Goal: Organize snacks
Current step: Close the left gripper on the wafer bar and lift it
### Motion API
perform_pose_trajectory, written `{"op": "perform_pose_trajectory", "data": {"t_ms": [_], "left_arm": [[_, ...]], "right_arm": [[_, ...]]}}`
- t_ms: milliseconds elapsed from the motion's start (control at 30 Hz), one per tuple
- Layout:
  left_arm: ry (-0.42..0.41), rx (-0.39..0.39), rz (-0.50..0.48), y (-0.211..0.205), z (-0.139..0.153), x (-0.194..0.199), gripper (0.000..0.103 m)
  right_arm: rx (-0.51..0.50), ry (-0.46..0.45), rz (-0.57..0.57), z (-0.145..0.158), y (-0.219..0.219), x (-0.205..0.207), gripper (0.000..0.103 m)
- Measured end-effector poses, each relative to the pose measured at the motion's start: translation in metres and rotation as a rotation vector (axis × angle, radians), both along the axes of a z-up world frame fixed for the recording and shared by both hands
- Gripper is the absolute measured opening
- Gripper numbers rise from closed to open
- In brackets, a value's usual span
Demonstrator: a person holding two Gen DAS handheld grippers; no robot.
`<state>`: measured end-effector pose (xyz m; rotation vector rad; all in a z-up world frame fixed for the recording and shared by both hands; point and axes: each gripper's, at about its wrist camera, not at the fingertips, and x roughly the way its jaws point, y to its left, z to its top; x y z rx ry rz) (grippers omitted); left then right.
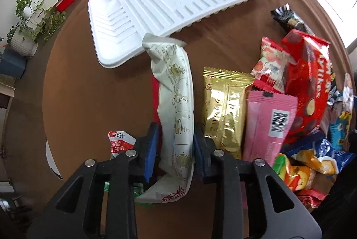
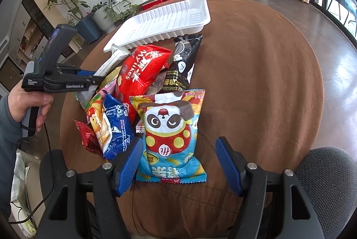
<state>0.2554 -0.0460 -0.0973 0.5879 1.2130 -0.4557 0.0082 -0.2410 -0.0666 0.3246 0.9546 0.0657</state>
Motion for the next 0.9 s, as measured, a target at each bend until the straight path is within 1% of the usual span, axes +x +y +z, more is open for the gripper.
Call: {"op": "perform_pose_trajectory", "data": {"t_ms": [100,133,200,233,267,300,367,567,767,833,900], "left_arm": [[-0.005,-0.039,0.025,0.003,0.003,0.003,0.031],[-0.006,-0.041,0.023,0.003,0.003,0.003,0.025],[-0.029,-0.011,-0.007,-0.001,0.002,-0.001,0.021],[-0.042,-0.001,-0.019,-0.003,0.003,-0.003,0.017],[-0.050,-0.003,-0.026,-0.005,0.006,-0.005,0.014],[-0.055,-0.015,-0.030,-0.006,0.009,-0.006,0.013],[-0.077,-0.036,-0.022,-0.005,0.016,-0.006,0.013],[-0.084,-0.103,0.015,0.007,0.033,-0.006,0.013],[-0.105,-0.196,0.055,0.024,0.056,-0.025,0.013],[-0.103,-0.241,0.071,0.029,0.063,-0.032,0.013],[-0.110,-0.278,0.080,0.033,0.068,-0.038,0.013]], "right_arm": [[0.001,-0.006,0.000,0.001,-0.002,-0.001,0.070],[0.000,-0.009,0.001,0.001,-0.003,-0.001,0.070],[0.000,-0.012,0.001,0.001,-0.003,-0.002,0.070],[0.000,-0.013,0.000,0.001,-0.004,-0.002,0.070],[0.000,-0.013,-0.002,0.001,-0.004,-0.002,0.070],[0.000,-0.015,-0.004,0.001,-0.005,-0.001,0.070],[0.001,-0.016,-0.001,0.001,-0.005,-0.001,0.070],[-0.010,-0.025,-0.006,0.003,-0.005,-0.004,0.070],[-0.027,-0.012,-0.006,-0.003,-0.005,0.001,0.070],[-0.034,-0.014,-0.001,-0.004,-0.004,0.004,0.072],[-0.037,-0.015,0.005,-0.005,-0.003,0.007,0.076]]}}
